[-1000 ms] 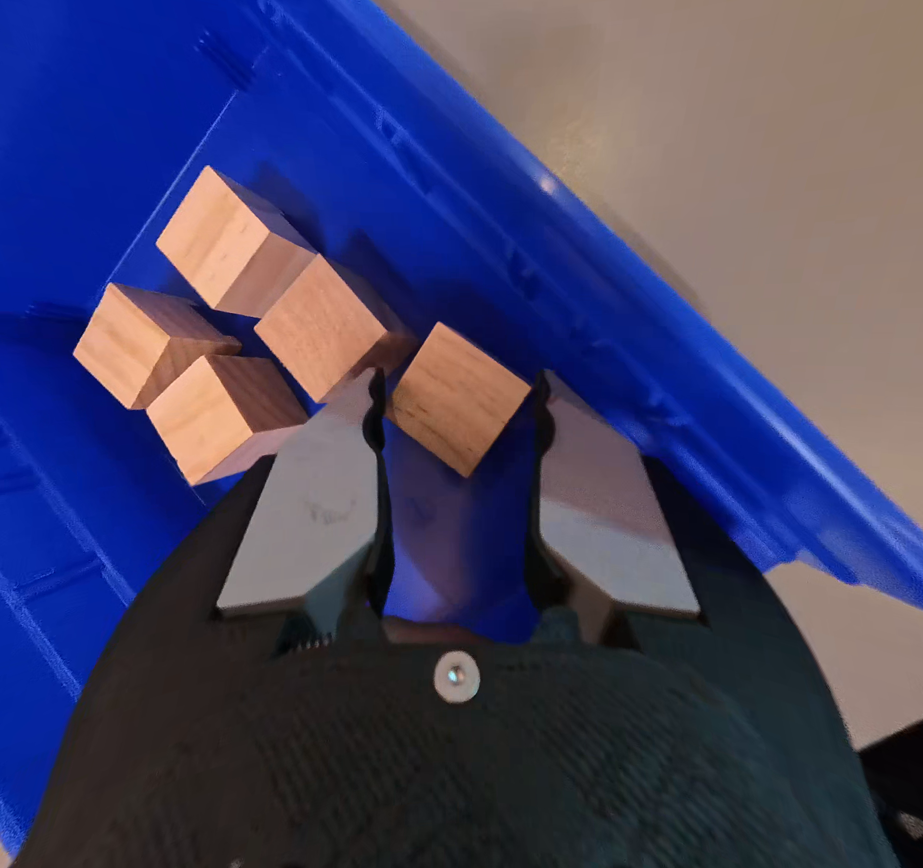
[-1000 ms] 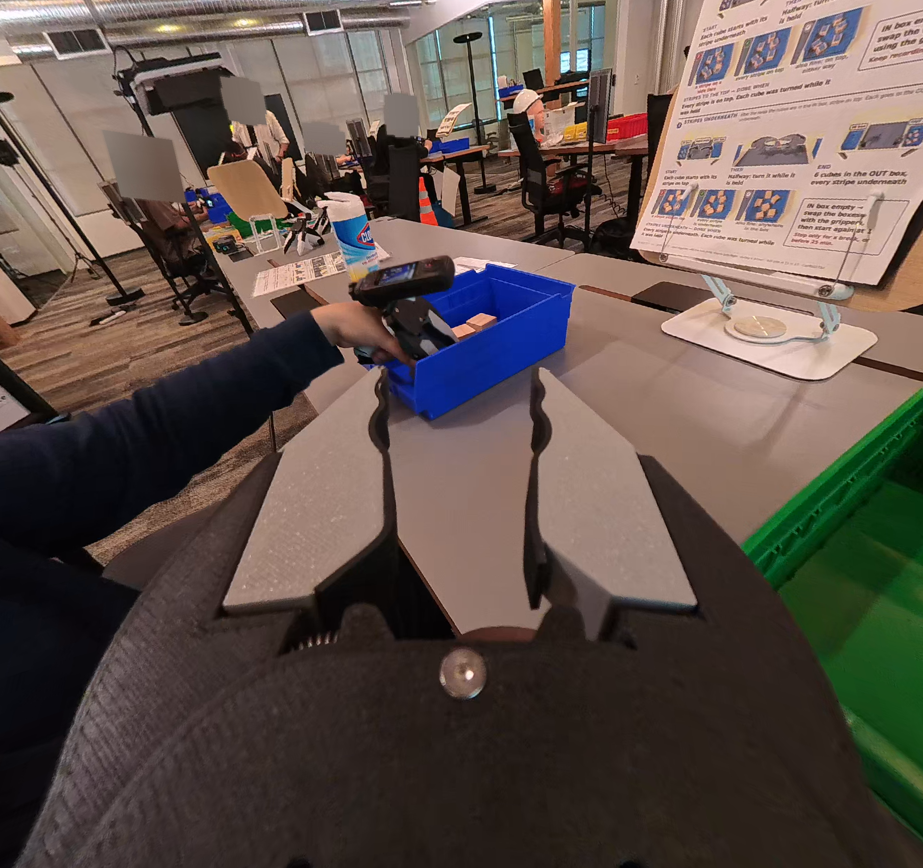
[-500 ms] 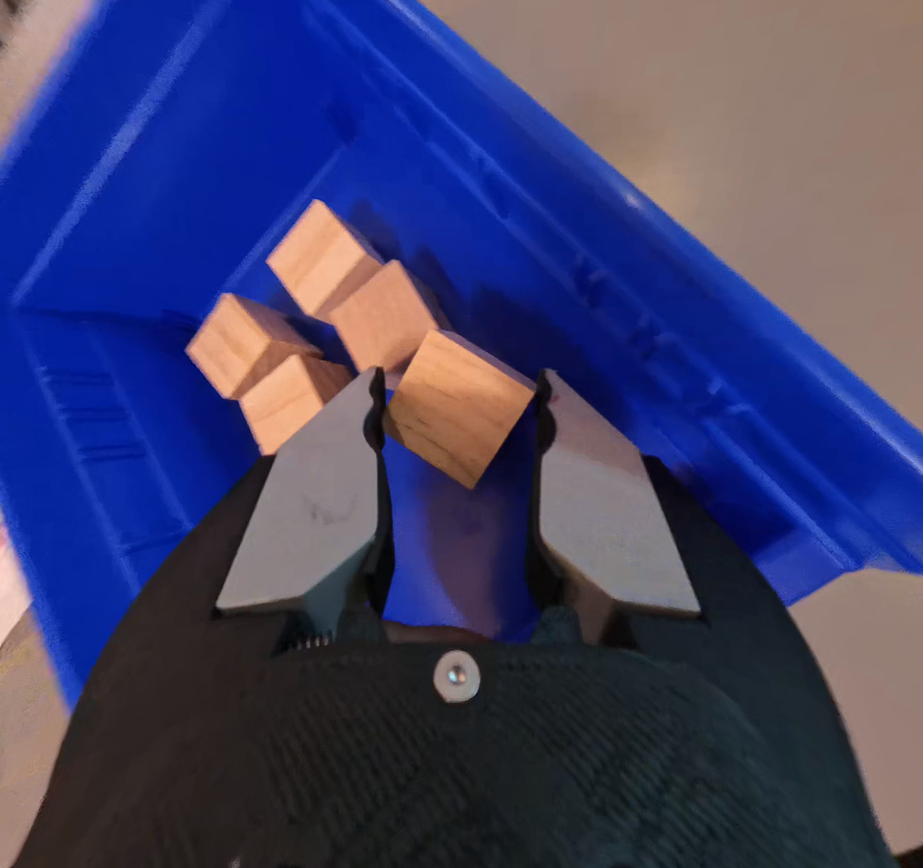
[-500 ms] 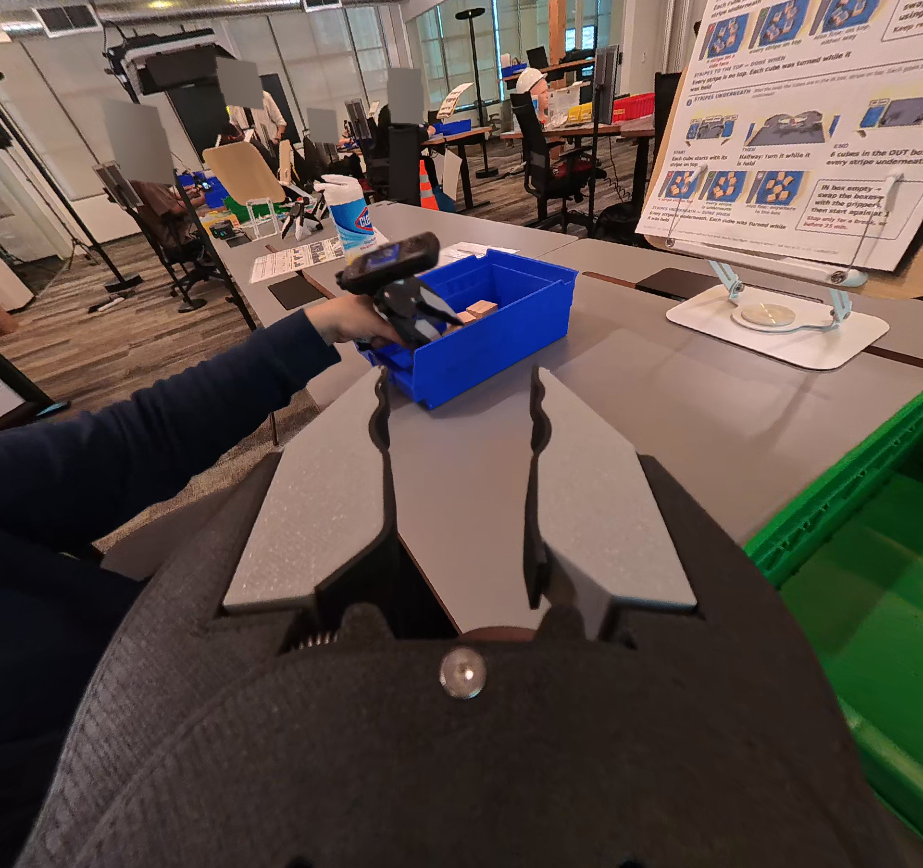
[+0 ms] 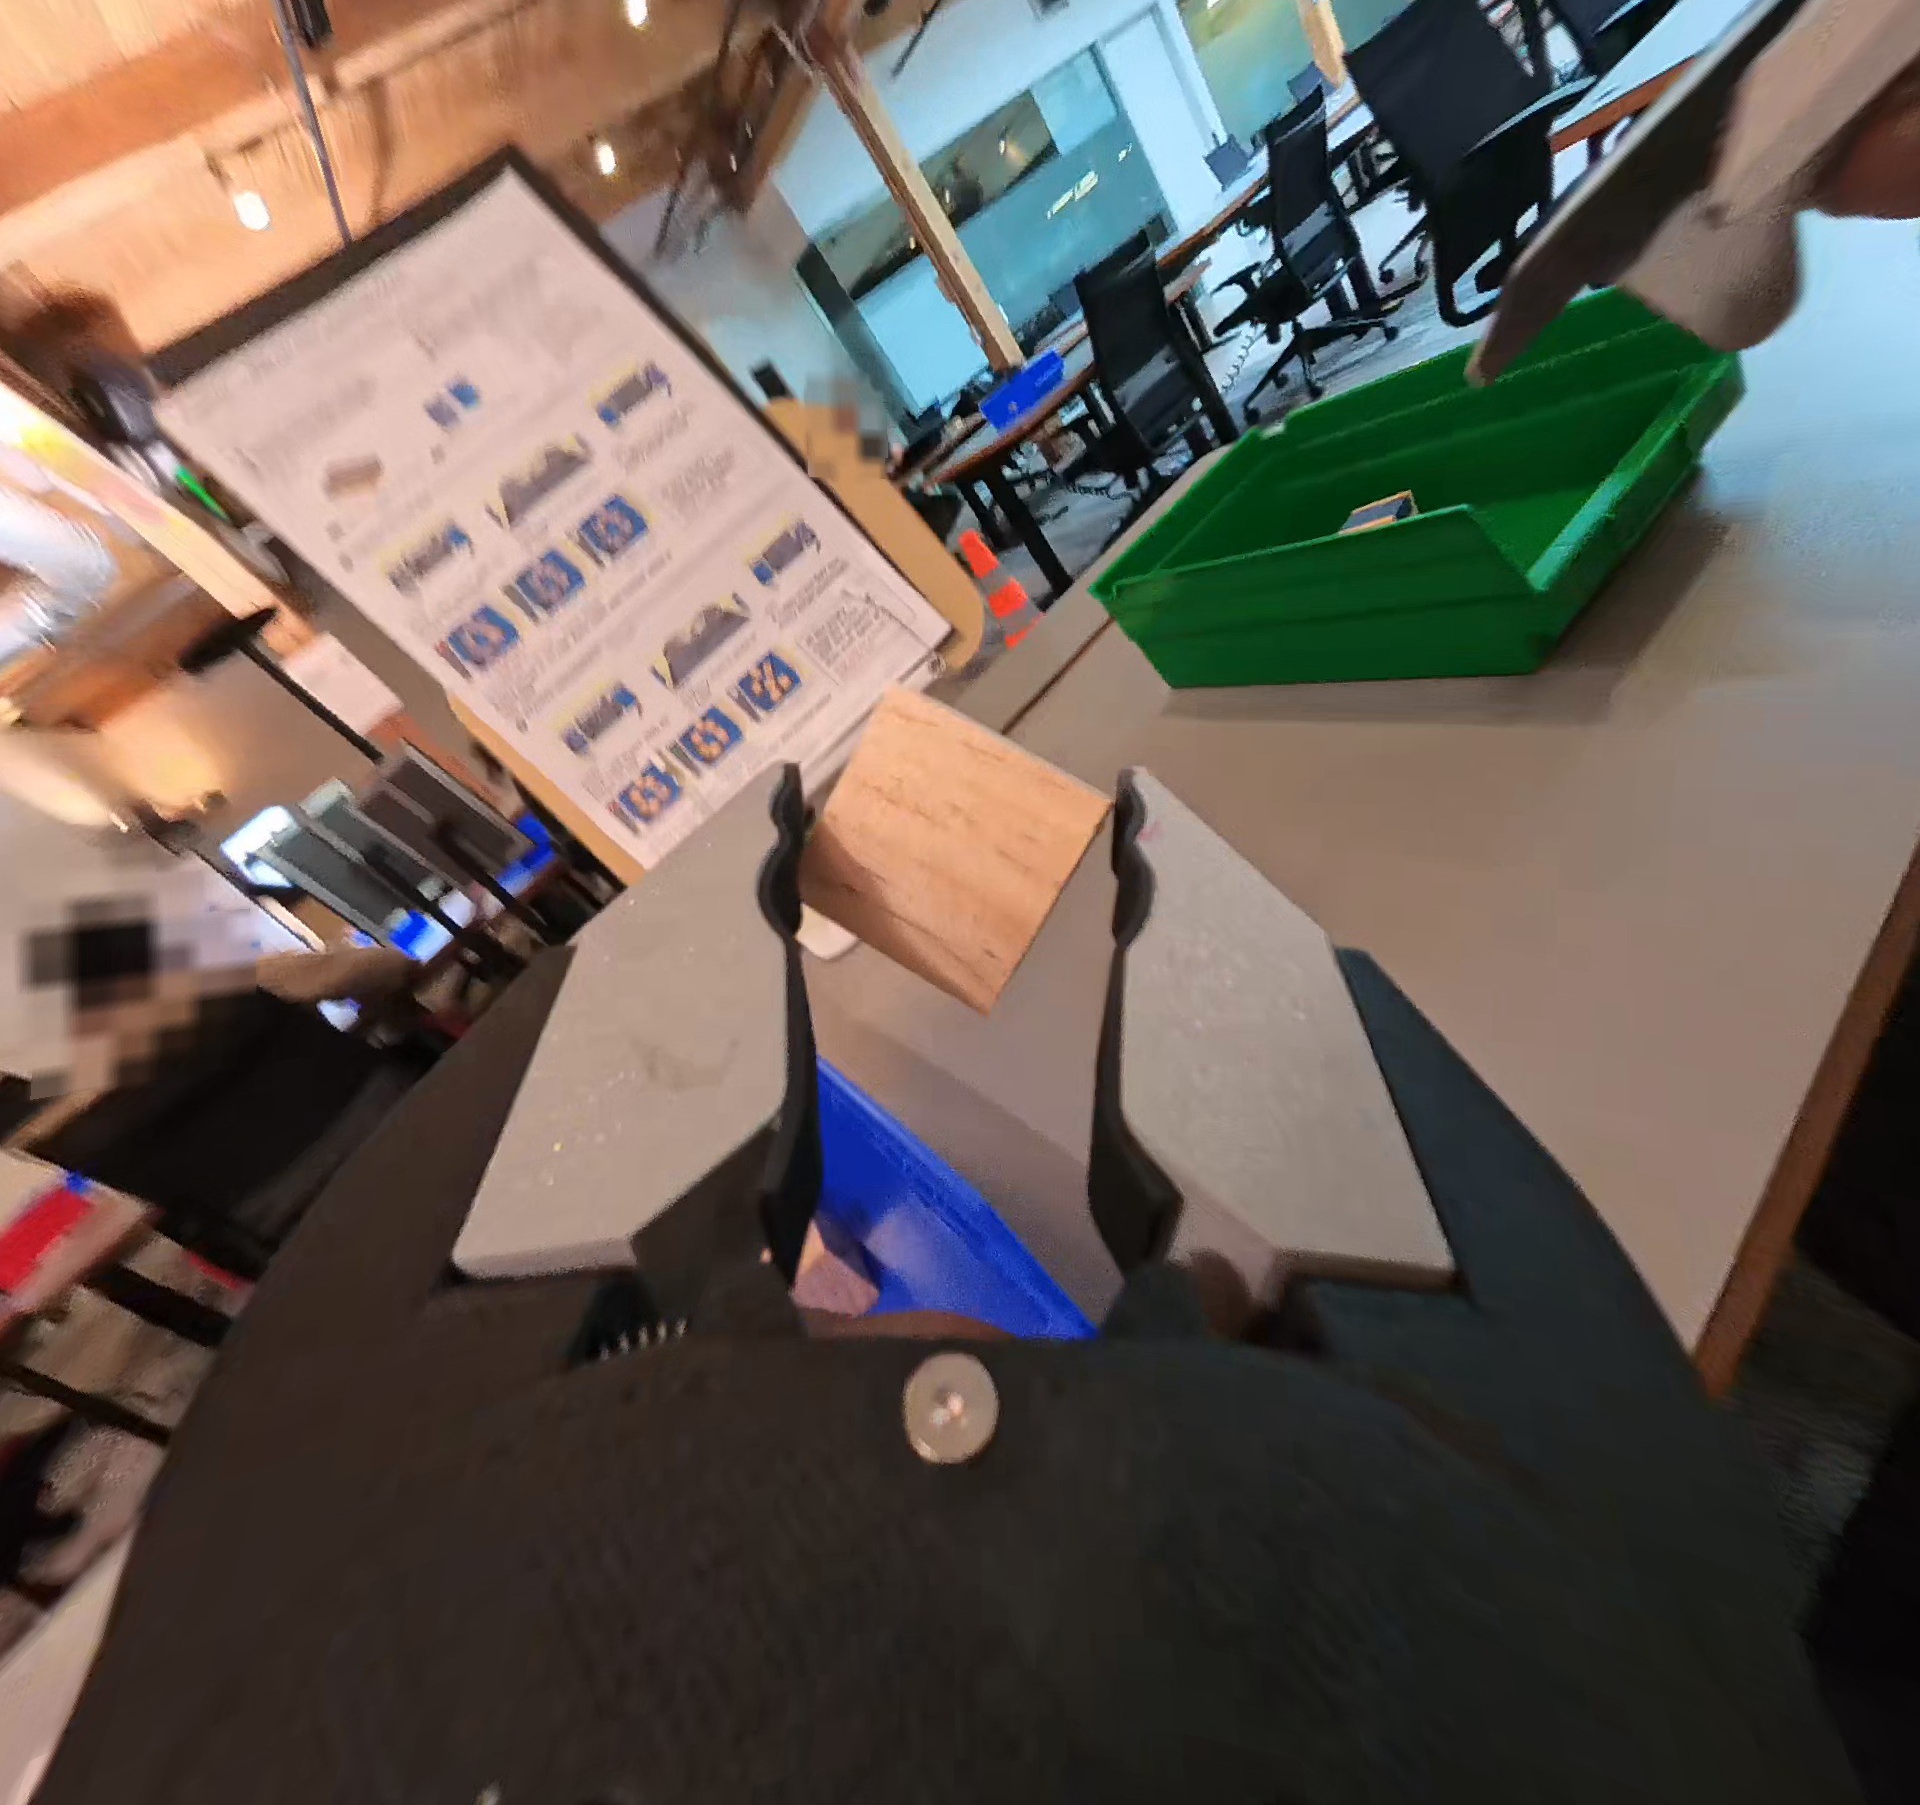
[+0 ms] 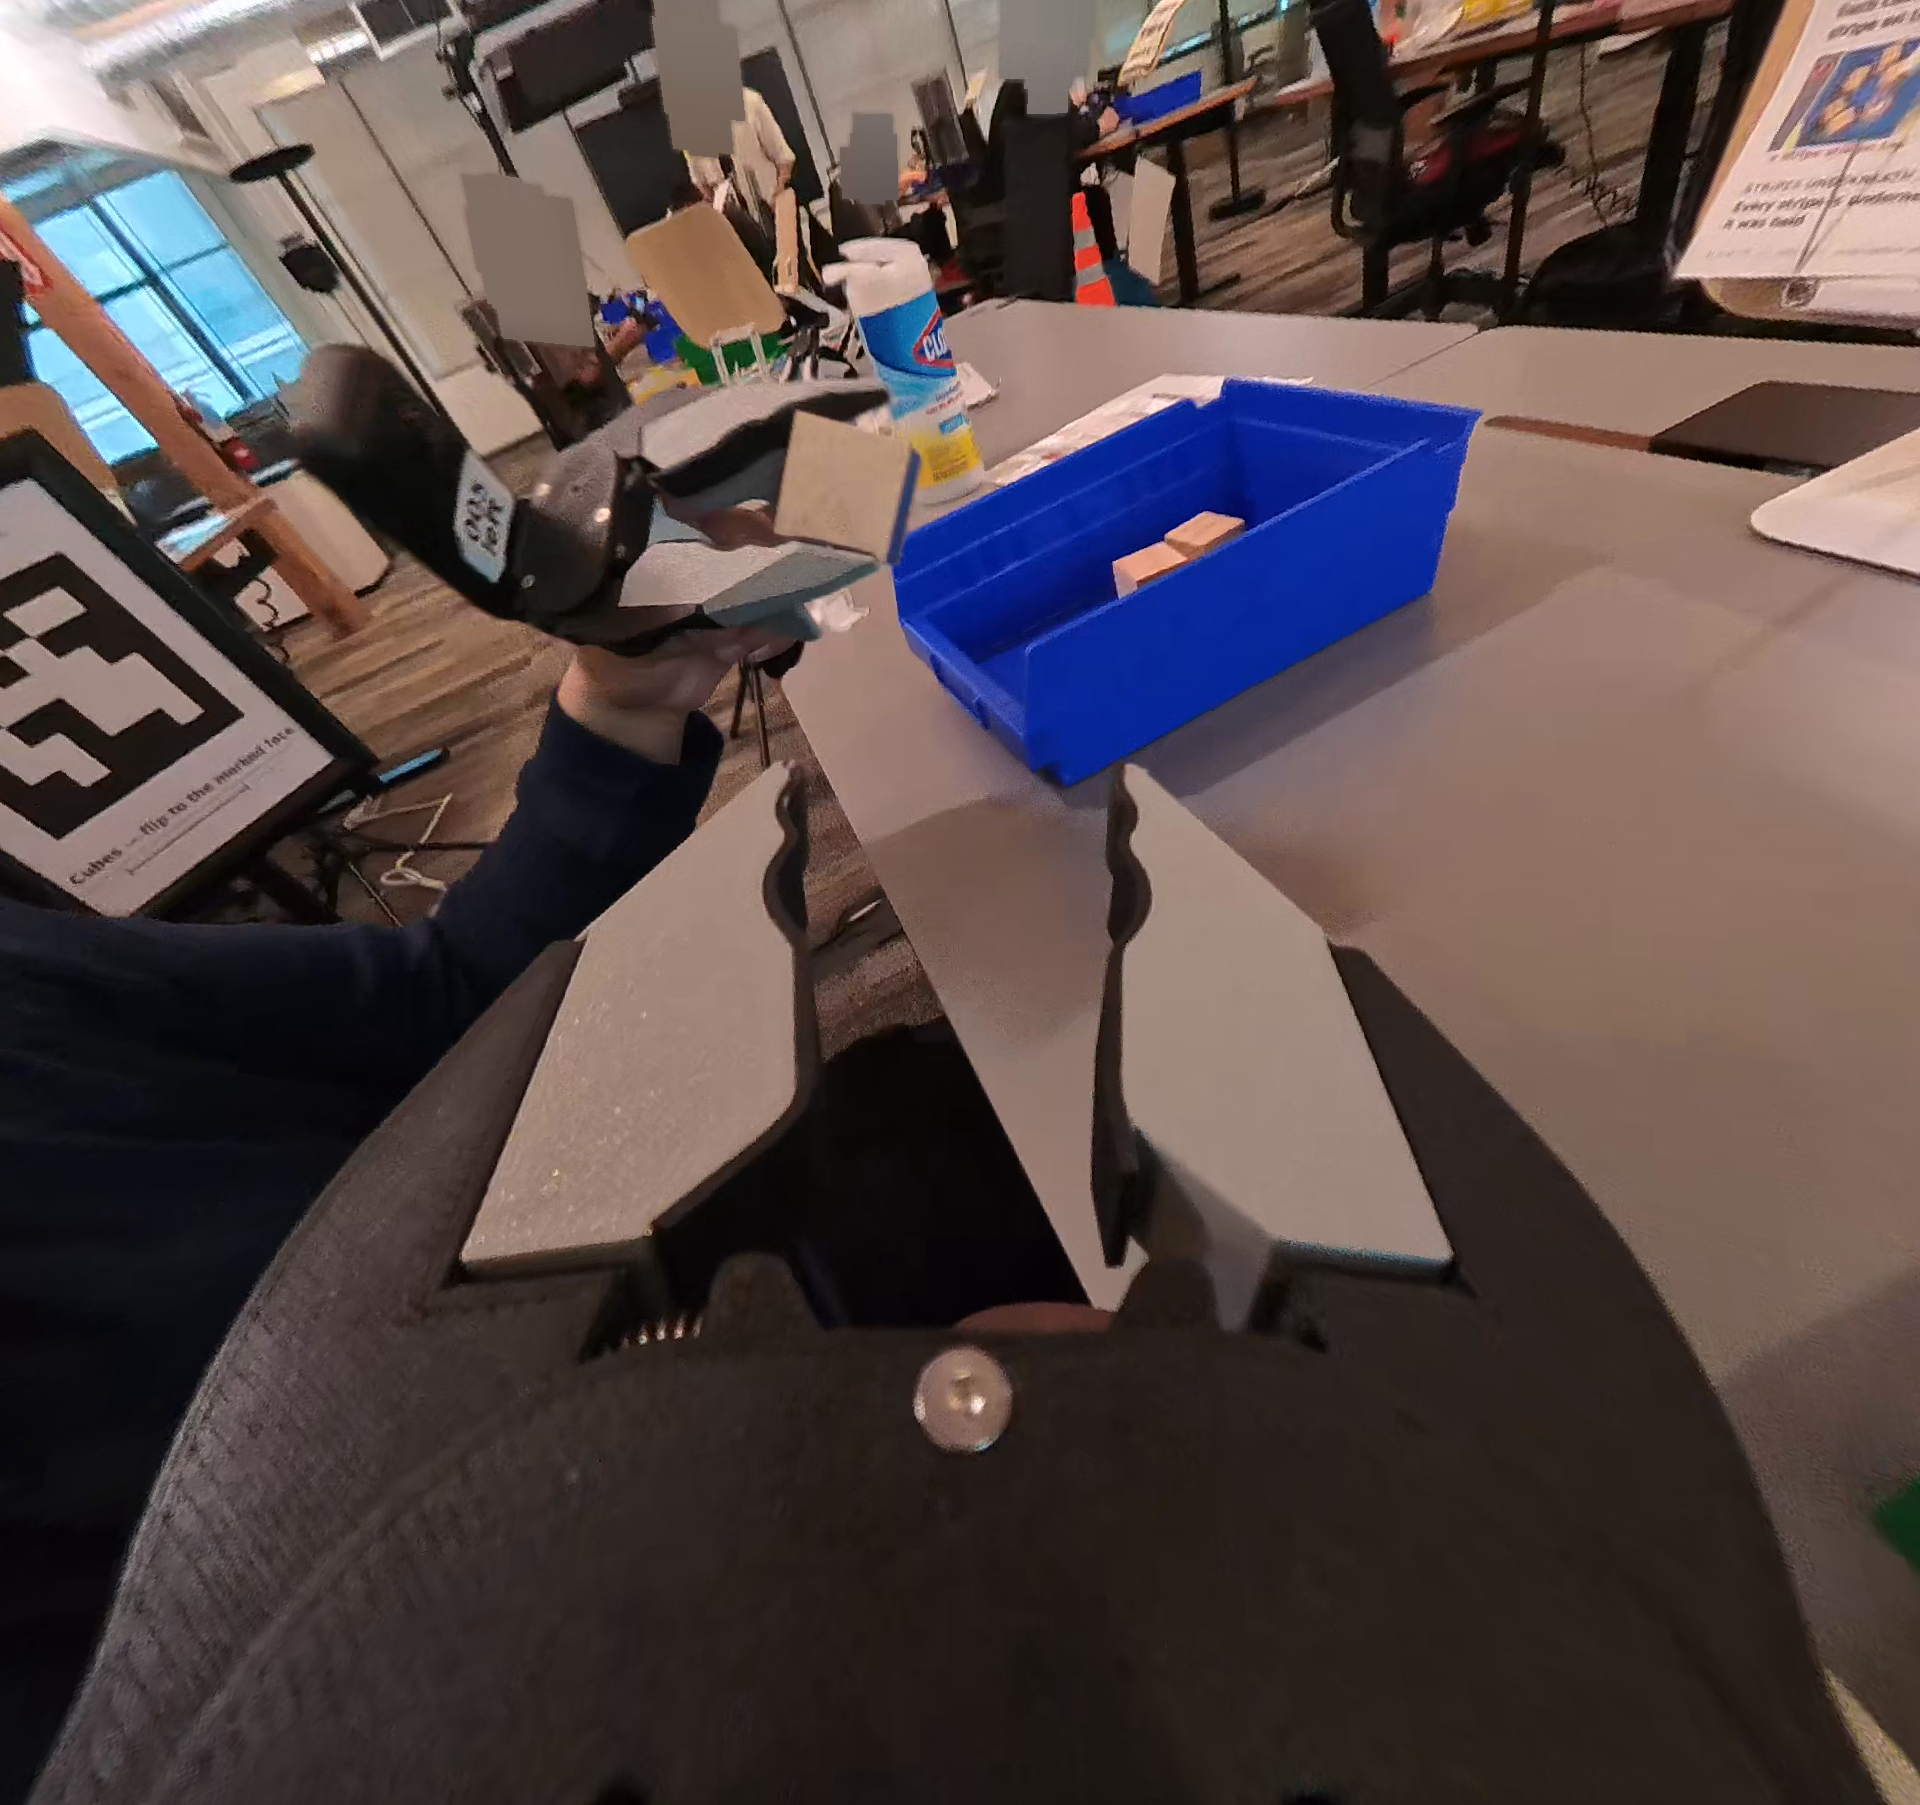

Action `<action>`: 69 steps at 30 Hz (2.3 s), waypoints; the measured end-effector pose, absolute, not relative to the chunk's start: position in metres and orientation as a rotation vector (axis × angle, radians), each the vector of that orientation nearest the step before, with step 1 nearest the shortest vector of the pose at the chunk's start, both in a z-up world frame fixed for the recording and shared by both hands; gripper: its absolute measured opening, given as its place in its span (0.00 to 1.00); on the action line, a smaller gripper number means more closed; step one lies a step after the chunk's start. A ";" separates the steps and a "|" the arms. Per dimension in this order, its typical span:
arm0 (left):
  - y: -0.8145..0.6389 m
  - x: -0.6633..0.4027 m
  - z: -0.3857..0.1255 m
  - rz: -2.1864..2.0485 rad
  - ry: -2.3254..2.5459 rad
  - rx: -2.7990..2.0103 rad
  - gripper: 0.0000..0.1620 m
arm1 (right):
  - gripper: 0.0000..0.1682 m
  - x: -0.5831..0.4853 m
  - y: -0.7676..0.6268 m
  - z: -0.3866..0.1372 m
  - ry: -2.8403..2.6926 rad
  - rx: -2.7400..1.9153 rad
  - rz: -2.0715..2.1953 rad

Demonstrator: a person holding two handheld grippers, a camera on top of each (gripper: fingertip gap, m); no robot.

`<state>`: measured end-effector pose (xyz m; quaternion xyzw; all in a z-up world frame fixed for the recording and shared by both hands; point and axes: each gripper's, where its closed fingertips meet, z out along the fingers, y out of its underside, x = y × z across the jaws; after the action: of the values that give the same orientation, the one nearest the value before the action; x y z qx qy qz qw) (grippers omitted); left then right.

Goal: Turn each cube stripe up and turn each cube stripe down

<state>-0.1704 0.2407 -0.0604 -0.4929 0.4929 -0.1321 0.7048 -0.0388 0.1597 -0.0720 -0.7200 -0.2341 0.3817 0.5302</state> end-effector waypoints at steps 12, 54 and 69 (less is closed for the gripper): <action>0.122 -0.137 -0.044 -0.643 1.176 -0.495 0.36 | 0.35 -0.079 0.144 -0.070 -0.649 -1.636 1.182; 0.111 -0.115 -0.105 -0.269 1.530 -0.459 0.27 | 0.26 -0.137 0.111 -0.109 -0.875 -1.811 1.244; 0.131 -0.124 -0.085 -0.340 1.362 -0.540 0.25 | 0.25 -0.092 0.145 -0.088 -0.691 -1.745 1.114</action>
<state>-0.1235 0.1309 -0.0853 -0.2454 0.6185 -0.1545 0.7303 -0.0924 0.1449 -0.0877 -0.7093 -0.2808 0.4529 0.4614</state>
